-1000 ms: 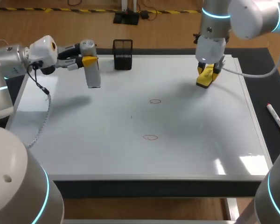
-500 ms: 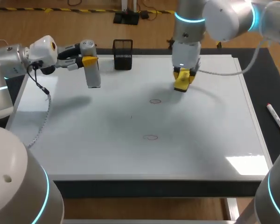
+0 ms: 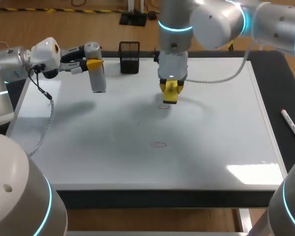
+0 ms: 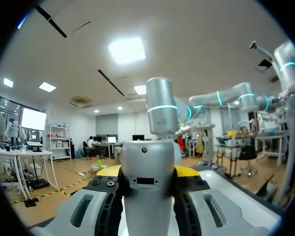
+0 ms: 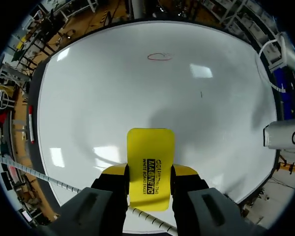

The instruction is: Pick up the inspection probe, press it on each red-marked spot on the whiteboard one by one, put down the probe, pick up the eraser, and wipe off all the red marks.

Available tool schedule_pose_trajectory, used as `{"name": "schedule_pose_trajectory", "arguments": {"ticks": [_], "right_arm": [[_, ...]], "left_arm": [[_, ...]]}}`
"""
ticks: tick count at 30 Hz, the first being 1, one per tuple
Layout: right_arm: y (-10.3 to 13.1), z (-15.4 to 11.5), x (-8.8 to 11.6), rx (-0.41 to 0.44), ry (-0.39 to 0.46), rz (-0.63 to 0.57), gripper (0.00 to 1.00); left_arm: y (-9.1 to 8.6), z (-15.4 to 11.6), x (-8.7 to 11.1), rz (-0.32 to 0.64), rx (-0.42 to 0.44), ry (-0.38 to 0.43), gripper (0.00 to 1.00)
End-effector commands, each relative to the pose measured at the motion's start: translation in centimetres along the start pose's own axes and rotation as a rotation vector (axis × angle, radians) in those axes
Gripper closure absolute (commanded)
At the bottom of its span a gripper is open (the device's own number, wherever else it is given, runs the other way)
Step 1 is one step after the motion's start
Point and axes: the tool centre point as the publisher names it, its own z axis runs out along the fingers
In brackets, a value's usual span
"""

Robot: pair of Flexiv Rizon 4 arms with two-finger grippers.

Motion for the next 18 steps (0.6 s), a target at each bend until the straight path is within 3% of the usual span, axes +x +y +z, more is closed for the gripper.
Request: {"name": "schedule_pose_trajectory", "arguments": {"ticks": [1,18], "right_arm": [[0.8,0.6,-1.2,0.0,0.009,-0.024,1.0],[2.6,3.0,-4.8,0.011,-0.014,-0.12,1.0]], "left_arm": [[-0.1,0.0,0.0,-0.001,0.001,0.002,1.0],[-0.1,0.0,0.0,-0.001,0.001,0.002,1.0]]}}
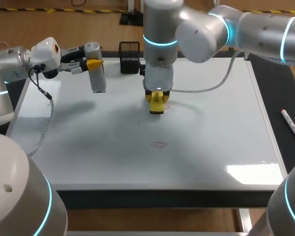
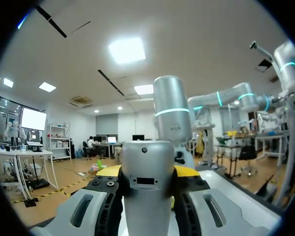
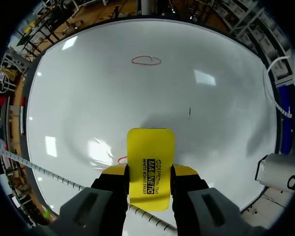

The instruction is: Pick up the inspection probe, press it on each red-marked spot on the whiteboard one by one, put down the probe, pick up the eraser, and wipe off all the red marks.

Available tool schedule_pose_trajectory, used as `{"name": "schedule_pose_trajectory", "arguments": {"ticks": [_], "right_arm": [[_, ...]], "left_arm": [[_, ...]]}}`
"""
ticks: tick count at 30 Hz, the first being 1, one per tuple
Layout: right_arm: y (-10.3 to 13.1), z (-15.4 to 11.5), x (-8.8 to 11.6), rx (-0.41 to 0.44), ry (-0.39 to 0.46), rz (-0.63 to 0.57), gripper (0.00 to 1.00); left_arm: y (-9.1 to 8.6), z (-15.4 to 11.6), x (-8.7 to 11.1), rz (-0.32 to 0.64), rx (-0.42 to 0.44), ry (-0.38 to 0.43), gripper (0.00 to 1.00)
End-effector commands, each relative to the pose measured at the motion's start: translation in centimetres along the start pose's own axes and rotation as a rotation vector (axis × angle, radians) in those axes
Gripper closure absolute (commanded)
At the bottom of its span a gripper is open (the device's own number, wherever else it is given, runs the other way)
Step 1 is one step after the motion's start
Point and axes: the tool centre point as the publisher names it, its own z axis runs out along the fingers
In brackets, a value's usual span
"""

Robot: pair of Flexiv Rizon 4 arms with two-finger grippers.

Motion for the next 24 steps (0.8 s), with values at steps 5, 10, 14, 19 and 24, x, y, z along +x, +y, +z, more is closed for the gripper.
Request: {"name": "schedule_pose_trajectory", "arguments": {"ticks": [5,10,14,19,24], "right_arm": [[0.0,0.6,-1.0,0.002,-0.001,-0.023,1.0],[0.0,0.9,-1.0,0.004,-0.002,-0.03,1.0],[0.0,1.2,-0.8,0.004,-0.003,-0.031,1.0],[0.0,1.5,-0.6,0.001,0.0,-0.03,1.0],[0.1,1.7,-0.4,0.0,0.001,-0.029,1.0]], "left_arm": [[-0.1,0.0,0.0,0.0,0.001,0.002,1.0],[-0.1,0.0,0.0,0.0,0.001,0.002,1.0],[-0.1,0.0,0.0,0.0,0.001,0.002,1.0],[-0.1,0.0,0.0,0.0,0.001,0.002,1.0],[-0.1,0.0,0.0,0.0,0.001,0.002,1.0]]}}
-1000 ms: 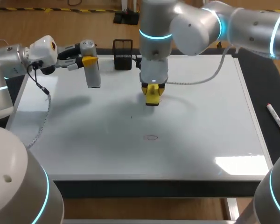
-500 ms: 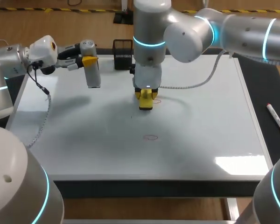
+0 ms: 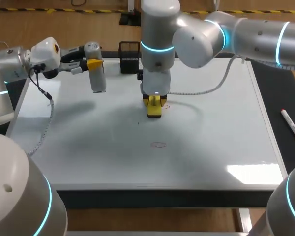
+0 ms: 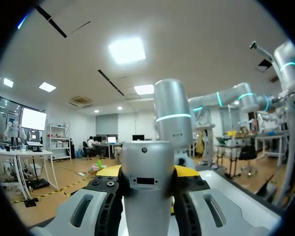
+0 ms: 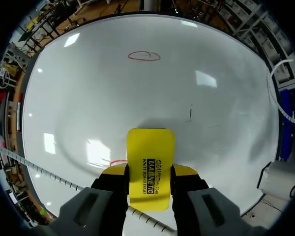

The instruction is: Pick up the inspection probe, press it on each red-marked spot on the whiteboard one by one, put down the probe, pick up the eraser, and wipe off all the red marks.

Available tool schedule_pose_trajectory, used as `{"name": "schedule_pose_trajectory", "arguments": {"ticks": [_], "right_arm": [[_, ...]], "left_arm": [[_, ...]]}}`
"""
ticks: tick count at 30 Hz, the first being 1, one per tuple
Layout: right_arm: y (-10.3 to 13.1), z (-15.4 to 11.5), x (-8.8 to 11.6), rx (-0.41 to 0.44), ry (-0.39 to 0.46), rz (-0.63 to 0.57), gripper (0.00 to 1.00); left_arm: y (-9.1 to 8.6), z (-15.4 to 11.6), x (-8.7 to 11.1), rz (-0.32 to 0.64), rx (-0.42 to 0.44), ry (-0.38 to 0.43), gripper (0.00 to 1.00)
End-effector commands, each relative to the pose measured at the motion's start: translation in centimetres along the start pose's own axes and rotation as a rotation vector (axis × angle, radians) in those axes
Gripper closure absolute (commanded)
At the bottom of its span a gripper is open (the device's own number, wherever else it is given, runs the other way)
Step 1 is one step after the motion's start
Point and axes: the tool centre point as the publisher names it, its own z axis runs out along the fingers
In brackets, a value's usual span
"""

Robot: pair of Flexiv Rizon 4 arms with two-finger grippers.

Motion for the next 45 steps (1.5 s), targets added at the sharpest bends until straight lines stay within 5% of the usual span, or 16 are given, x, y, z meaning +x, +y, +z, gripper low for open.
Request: {"name": "schedule_pose_trajectory", "arguments": {"ticks": [1,45], "right_arm": [[0.0,0.1,0.3,0.001,0.002,0.0,1.0],[-1.1,0.0,7.9,0.011,0.073,0.148,1.0]], "left_arm": [[-0.1,0.0,0.0,0.0,0.001,0.002,1.0],[-0.1,0.0,0.0,0.0,0.001,0.002,1.0]]}}
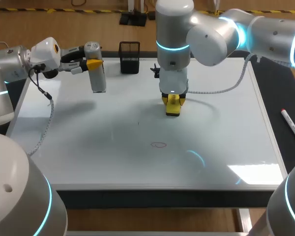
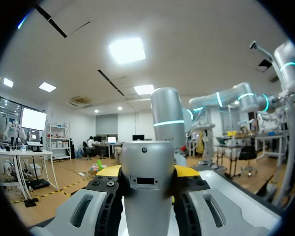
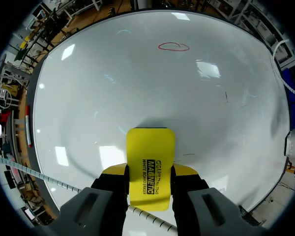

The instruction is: Pick up the inspection probe, press it on each red-marked spot on the whiteboard one by one, put down the probe, pick up the eraser, and wipe off all the red marks.

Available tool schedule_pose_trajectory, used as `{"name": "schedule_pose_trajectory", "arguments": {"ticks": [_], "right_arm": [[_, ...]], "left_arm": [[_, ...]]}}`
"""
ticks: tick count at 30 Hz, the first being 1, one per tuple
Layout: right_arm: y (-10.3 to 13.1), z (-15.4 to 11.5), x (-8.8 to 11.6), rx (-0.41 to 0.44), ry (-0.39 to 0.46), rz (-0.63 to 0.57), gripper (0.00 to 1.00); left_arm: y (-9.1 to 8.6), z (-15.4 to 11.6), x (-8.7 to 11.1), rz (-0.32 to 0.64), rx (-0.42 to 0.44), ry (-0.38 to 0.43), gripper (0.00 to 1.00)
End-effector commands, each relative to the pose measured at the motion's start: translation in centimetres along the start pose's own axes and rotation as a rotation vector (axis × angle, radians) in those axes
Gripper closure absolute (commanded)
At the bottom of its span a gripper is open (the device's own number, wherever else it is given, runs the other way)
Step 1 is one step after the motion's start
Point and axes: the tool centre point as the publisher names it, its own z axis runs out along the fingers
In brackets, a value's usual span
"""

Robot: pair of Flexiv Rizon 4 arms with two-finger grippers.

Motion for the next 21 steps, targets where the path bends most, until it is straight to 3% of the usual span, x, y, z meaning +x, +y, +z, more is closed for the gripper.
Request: {"name": "schedule_pose_trajectory", "arguments": {"ticks": [1,10,21], "right_arm": [[0.0,-0.5,0.7,0.012,-0.008,0.003,1.0],[-1.6,-3.1,3.2,0.037,-0.025,0.059,1.0],[-4.9,-3.4,8.2,0.02,-0.031,0.202,1.0]], "left_arm": [[-0.1,0.0,0.0,0.0,0.001,0.002,1.0],[-0.1,0.0,0.0,0.0,0.001,0.002,1.0],[-0.1,0.0,0.0,0.0,0.001,0.002,1.0]]}}
